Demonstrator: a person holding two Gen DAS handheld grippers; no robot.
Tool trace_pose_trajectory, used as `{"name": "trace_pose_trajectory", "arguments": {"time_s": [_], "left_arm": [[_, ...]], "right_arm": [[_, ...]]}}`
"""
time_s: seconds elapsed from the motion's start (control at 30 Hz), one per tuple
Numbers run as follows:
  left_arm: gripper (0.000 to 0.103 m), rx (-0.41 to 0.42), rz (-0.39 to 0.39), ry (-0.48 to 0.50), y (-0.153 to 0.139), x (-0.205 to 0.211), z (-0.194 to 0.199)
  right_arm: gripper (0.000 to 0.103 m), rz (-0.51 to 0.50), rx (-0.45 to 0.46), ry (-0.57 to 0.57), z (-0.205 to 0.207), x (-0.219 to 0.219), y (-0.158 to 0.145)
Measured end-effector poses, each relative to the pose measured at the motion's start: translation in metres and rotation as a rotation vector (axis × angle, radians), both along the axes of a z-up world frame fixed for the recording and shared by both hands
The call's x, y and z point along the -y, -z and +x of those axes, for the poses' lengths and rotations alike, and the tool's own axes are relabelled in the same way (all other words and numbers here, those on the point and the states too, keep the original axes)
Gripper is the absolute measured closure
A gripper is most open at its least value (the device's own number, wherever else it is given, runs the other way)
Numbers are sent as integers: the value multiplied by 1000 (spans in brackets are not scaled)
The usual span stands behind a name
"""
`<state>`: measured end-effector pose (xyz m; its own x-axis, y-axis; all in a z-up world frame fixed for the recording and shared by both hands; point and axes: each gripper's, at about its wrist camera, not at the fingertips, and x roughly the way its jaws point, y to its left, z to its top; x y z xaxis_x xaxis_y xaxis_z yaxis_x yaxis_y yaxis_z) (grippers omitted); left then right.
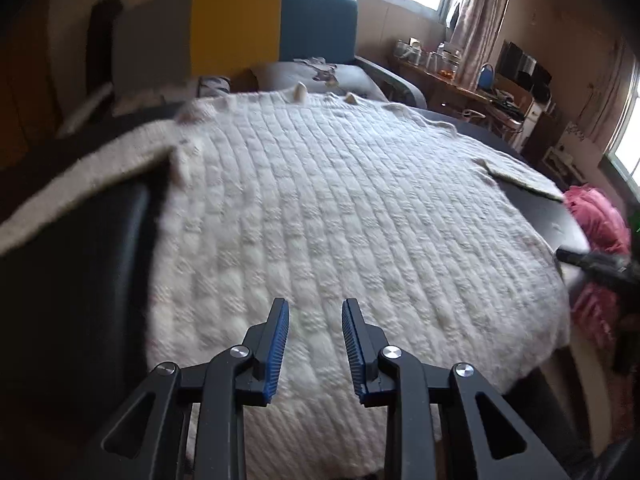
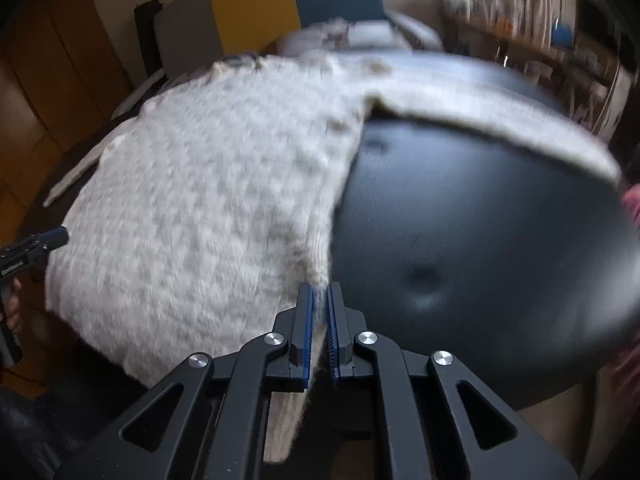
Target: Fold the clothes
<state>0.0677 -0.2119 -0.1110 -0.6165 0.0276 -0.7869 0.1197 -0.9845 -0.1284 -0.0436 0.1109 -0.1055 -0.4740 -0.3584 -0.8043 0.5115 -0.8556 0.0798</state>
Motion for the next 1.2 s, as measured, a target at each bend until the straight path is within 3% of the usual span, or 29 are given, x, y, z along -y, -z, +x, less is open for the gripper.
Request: {"name": "trace_pose_trajectory", "arguments": {"time_s": [0.13,0.33,0.5,0.7,0.83,0.9,0.97,1.03,1.2], "left_arm": [[76,63,-28,-47,14,7,-8],[76,74,-19,-65,21,15,-7],[76,80,-31,-56,17,15,-8],[76,-14,-77,-46,-7,17,-12],[76,50,-129,-56,6,23,-27],[75,109,-117,-94,21,30,-30],[73,73,-90,-115,22,36,-21],[73,51,-55,-121,22,41,-13],[73,27,-24,-129,16,55,-14]], "right_arm": [[95,104,-99,-71,-3,42,-9],[95,171,-33,-98,-18,79,21],[95,224,-50,-93,-17,69,30],[94,200,-16,-79,-23,63,25],[91,124,-37,-104,-35,80,8],[91,98,-37,-111,-43,92,6],[91,79,-13,-112,-50,101,12],[91,132,8,-99,-56,106,30],[90,114,-10,-100,-54,104,29]]}}
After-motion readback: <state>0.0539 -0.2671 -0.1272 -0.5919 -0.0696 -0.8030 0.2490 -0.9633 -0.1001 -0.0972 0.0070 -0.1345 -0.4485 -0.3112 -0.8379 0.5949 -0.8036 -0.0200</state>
